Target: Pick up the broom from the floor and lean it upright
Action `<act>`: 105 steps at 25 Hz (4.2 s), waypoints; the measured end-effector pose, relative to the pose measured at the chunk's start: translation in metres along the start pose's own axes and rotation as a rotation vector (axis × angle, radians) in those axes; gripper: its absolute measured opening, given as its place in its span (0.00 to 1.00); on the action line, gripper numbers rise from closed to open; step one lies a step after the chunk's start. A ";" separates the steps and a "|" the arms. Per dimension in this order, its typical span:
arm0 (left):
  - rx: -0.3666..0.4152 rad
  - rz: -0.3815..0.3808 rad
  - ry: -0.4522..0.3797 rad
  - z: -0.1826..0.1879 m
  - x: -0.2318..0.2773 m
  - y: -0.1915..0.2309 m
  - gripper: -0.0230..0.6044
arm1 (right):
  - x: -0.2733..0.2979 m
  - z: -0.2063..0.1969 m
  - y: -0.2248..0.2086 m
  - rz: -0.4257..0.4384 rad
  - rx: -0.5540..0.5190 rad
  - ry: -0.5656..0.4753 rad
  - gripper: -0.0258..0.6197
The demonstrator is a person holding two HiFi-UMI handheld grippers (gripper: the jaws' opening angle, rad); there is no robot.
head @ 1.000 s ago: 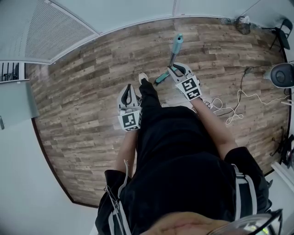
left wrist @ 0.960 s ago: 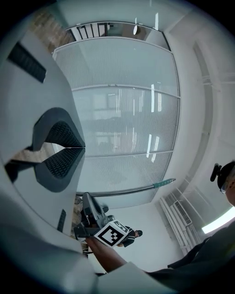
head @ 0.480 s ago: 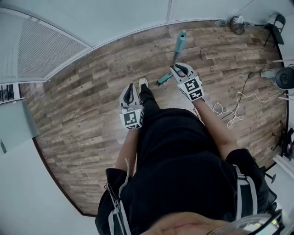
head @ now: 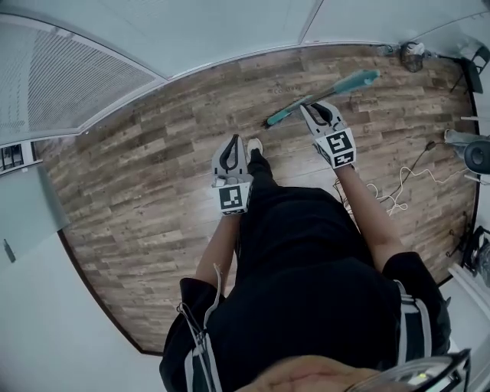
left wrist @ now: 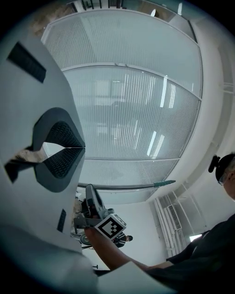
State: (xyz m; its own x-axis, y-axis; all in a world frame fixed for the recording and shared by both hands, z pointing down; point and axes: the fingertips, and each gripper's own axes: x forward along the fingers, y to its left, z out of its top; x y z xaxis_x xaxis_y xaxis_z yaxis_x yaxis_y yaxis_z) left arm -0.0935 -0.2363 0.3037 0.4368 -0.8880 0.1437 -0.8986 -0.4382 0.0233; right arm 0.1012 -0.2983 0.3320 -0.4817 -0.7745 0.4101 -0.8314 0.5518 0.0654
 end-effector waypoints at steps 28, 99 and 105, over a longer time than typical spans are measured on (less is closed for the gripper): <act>-0.107 -0.185 0.096 -0.005 0.173 0.038 0.07 | 0.129 -0.040 -0.152 -0.248 0.245 0.093 0.16; -0.219 -0.209 0.342 -0.244 0.475 -0.015 0.07 | 0.456 -0.455 -0.482 -0.358 0.635 0.224 0.28; -0.213 -0.279 0.295 -0.203 0.467 -0.040 0.07 | 0.407 -0.443 -0.469 -0.384 0.590 0.261 0.29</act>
State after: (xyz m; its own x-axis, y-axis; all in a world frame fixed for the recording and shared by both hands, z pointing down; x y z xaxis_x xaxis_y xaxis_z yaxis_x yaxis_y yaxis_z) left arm 0.1382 -0.6049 0.5710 0.6605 -0.6487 0.3779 -0.7503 -0.5892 0.2999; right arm 0.4179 -0.7356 0.8714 -0.1076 -0.7397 0.6642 -0.9737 -0.0567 -0.2209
